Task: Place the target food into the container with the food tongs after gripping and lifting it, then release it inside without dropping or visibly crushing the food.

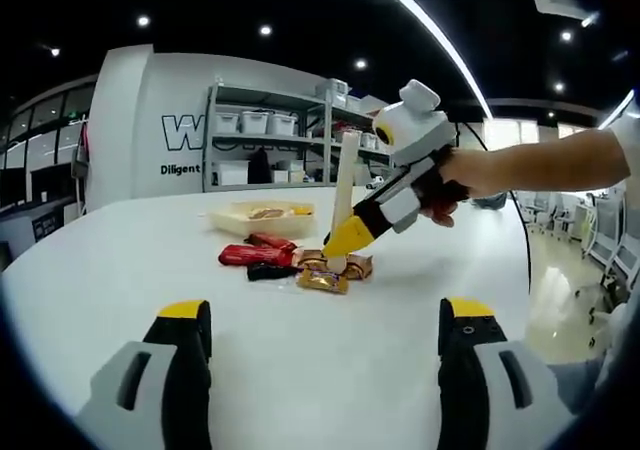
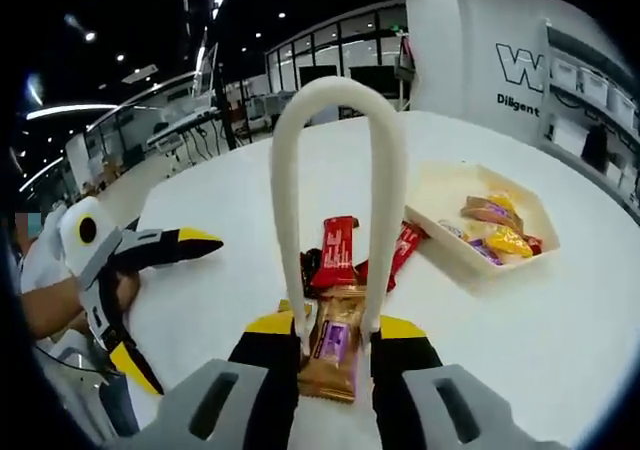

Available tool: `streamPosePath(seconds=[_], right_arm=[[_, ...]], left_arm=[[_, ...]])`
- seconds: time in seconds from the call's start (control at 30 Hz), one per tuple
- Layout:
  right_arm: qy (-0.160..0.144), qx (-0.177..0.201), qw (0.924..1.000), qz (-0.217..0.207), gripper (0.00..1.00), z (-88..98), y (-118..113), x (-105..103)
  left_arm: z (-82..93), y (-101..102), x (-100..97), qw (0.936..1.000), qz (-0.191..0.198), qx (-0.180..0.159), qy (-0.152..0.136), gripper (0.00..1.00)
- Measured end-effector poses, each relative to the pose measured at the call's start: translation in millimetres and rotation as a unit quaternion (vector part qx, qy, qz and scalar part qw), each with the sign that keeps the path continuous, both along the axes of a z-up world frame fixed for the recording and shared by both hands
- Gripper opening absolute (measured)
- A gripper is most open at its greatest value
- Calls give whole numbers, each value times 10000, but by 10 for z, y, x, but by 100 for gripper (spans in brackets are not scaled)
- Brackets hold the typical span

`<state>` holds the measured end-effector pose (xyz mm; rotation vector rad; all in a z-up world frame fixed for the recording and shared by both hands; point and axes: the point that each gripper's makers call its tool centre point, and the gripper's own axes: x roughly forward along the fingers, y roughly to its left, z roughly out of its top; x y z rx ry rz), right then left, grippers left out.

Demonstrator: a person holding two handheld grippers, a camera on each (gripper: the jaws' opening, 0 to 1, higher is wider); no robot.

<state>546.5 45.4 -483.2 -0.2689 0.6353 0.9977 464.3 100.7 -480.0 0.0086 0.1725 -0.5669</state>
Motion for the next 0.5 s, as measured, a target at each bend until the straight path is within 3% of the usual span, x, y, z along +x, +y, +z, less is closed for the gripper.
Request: streamPosePath(seconds=[0.23,0.5], right_arm=[[14,-128,9998,-161,11,-6,-10,-10],[37,312,9985,-456,12,115,-103,66]], left_arm=[[-10,8,2,10000,24,64,-10,93],[-3,5,0,10000,23,41,-10,92]])
